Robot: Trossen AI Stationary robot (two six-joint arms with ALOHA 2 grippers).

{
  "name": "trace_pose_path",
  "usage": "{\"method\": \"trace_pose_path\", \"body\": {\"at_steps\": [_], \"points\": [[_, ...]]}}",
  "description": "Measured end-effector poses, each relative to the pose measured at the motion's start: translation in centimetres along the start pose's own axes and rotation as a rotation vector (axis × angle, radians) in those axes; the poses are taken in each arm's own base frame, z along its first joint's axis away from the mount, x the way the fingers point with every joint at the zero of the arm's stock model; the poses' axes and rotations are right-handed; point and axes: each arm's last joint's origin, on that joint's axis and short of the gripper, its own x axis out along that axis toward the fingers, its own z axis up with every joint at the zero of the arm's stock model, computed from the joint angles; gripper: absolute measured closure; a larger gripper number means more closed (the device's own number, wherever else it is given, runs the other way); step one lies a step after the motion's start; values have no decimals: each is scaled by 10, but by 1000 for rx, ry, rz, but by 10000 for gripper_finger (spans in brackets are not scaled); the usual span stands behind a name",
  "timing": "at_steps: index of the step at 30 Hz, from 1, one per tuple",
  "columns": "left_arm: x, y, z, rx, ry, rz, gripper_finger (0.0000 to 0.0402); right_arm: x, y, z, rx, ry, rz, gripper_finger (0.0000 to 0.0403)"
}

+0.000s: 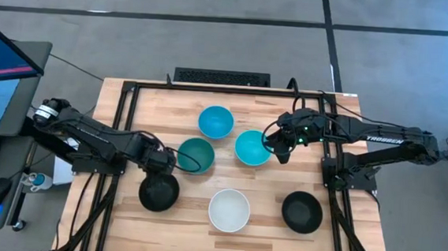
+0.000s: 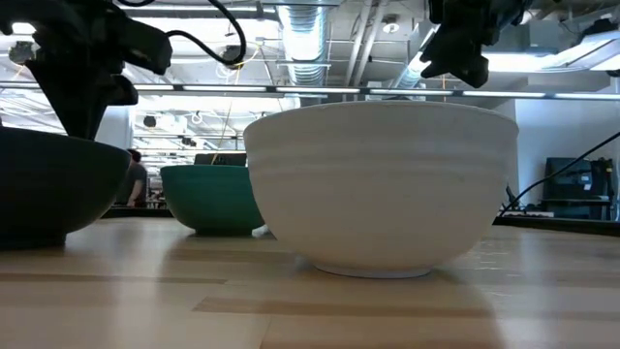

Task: Nest bowls inside each other
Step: Stack the left black bowl on the green bowl

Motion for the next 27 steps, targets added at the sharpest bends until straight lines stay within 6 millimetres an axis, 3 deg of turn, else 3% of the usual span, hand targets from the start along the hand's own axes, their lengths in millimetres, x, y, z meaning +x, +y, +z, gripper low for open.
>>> {"method": "trace_pose_path", "body": {"at_steps": [10,22,27], "points": [[24,1,-8,-11,32,-73,355,0,0,0,0,0,0,259],[25,4,-8,60,3,-12,356,0,0,1,-1,-9,4,259],[25,5,-7,60,-2,-5,391,0,2,4,-3,-39,16,259]]}}
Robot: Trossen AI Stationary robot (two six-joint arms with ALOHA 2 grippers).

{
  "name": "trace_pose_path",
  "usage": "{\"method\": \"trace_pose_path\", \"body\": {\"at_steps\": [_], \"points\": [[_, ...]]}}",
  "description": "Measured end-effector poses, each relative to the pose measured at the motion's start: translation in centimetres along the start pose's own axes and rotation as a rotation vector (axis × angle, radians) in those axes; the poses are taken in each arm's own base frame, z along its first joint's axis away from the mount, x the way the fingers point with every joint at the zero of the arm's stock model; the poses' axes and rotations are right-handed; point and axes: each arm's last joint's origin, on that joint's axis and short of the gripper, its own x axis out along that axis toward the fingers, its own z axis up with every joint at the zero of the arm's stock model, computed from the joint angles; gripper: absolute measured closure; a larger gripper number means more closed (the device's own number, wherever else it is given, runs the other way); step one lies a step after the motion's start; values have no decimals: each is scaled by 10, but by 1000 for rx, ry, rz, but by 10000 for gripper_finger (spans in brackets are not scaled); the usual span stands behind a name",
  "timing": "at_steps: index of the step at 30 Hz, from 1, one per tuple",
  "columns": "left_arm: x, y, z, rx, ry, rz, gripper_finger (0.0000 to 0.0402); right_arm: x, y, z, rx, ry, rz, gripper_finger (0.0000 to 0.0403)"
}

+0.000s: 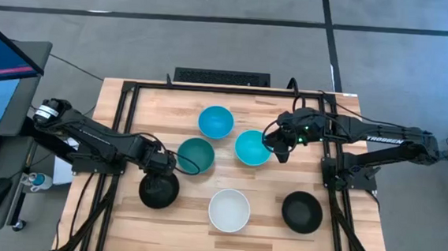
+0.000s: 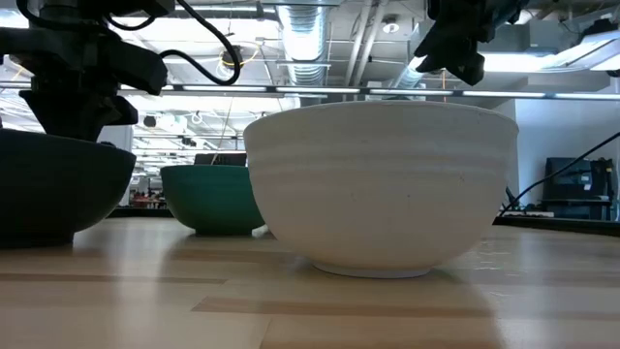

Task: Nest bowls inside each other
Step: Stack the left black bowl on the green bowl

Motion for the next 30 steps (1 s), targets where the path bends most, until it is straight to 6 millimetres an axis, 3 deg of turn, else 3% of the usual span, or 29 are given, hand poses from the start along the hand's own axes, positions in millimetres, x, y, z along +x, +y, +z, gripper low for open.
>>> {"method": "trace_pose_path", "body": {"at_steps": [4,9,12,18,30], "points": [[0,-1,1,-1,-7,-18,396,0,0,0,0,0,0,259],[-1,-8,5,-45,-4,-172,395,0,0,0,0,0,0,259],[-10,-11,10,-61,-43,-196,392,0,0,0,0,0,0,259],[-27,-7,21,-66,-90,-148,372,0,0,0,-8,4,-2,259],[-25,10,13,10,9,17,331,0,0,0,-10,5,-3,259]]}}
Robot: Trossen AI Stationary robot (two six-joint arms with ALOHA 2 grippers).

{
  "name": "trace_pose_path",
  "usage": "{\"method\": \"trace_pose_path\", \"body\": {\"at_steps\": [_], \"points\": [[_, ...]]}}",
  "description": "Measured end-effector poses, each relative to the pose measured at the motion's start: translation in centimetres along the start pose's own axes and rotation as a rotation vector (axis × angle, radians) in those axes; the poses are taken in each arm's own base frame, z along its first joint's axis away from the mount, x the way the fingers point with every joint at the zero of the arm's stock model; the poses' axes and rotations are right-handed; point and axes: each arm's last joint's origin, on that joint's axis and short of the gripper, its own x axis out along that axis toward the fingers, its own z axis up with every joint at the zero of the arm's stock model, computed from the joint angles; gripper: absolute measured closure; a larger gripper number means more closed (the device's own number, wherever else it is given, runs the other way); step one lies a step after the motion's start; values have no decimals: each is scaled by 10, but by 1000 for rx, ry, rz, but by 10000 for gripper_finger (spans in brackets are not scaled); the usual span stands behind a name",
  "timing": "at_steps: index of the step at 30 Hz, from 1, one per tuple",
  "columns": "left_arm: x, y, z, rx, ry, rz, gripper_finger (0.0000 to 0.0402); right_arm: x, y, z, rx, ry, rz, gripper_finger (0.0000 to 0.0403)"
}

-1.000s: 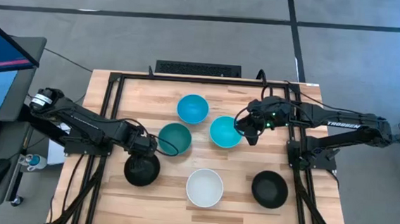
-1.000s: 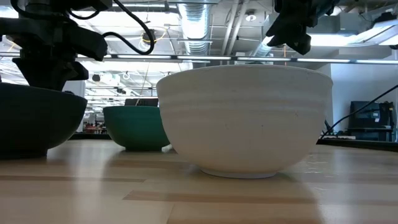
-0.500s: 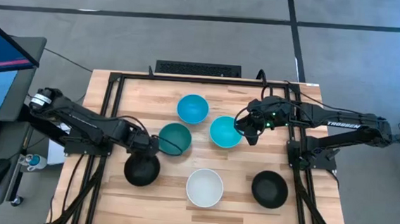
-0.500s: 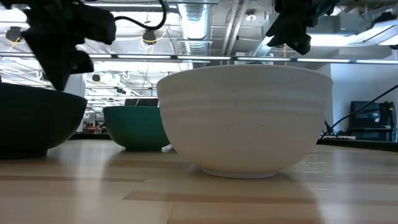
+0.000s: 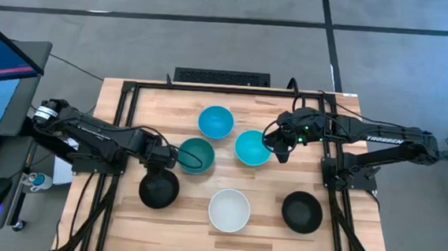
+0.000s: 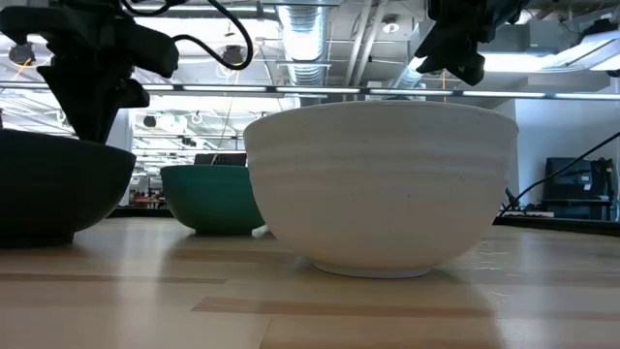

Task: Nest bowls inside each other
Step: Stack the left black bowl on the green bowl

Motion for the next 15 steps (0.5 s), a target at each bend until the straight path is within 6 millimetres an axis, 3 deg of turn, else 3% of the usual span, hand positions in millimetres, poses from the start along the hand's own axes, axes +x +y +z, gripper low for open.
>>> {"method": "trace_pose_path", "body": {"at_steps": [15], "points": [[18,6,-4,-1,20,-35,330,0,0,-1,1,9,-4,259]]}}
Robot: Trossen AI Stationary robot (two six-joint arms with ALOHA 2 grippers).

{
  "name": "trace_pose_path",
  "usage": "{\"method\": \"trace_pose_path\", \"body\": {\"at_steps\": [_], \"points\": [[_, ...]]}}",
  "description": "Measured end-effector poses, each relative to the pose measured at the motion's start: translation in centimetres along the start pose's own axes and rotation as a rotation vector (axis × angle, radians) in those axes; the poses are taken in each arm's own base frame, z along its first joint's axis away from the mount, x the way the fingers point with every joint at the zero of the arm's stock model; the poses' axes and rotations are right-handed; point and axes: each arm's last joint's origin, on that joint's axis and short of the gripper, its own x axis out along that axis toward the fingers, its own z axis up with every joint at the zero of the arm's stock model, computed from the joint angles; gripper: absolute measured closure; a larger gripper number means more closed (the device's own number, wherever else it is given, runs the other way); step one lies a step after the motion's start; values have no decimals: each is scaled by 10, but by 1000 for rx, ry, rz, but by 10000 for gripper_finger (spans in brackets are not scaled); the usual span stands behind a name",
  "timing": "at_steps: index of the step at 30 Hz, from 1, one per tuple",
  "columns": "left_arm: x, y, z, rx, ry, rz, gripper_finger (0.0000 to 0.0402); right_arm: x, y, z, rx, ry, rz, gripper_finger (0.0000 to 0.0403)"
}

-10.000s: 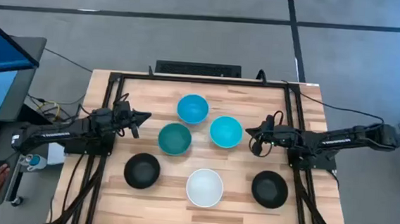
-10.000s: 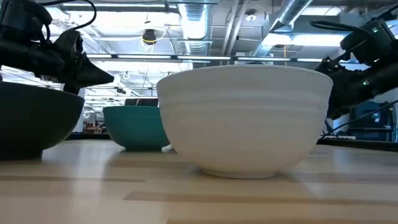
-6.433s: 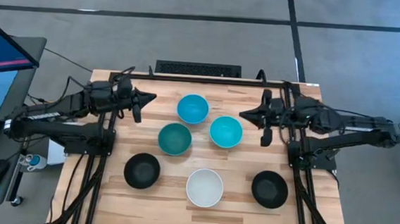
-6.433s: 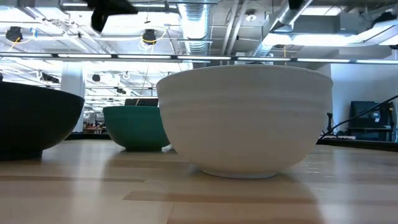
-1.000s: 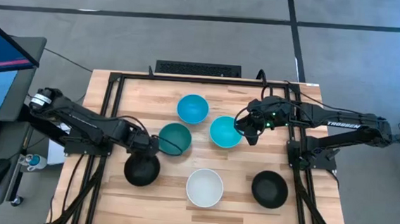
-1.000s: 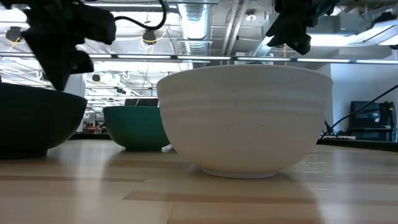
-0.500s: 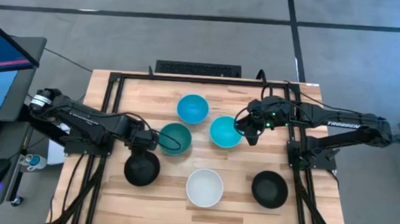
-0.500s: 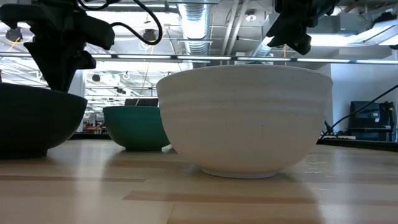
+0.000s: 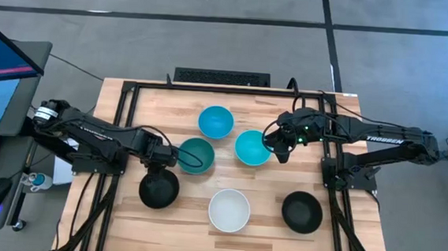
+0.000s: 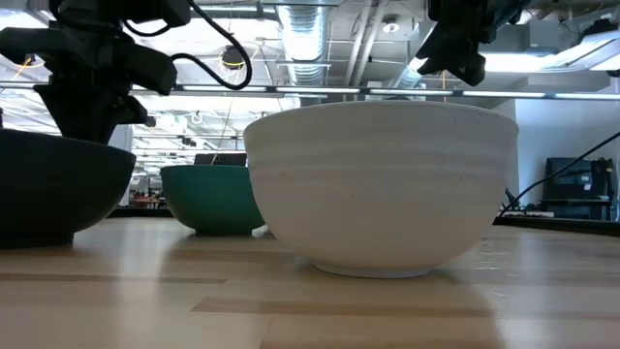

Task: Nest bowls inside each other
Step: Stack the left black bowl on the green bowl

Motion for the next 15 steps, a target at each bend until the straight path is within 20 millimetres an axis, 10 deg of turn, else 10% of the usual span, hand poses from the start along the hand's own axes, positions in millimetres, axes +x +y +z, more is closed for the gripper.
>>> {"method": "trace_pose_path", "body": {"at_steps": [15], "points": [[14,-2,2,-35,-59,-82,330,0,0,0,0,0,0,259]]}}
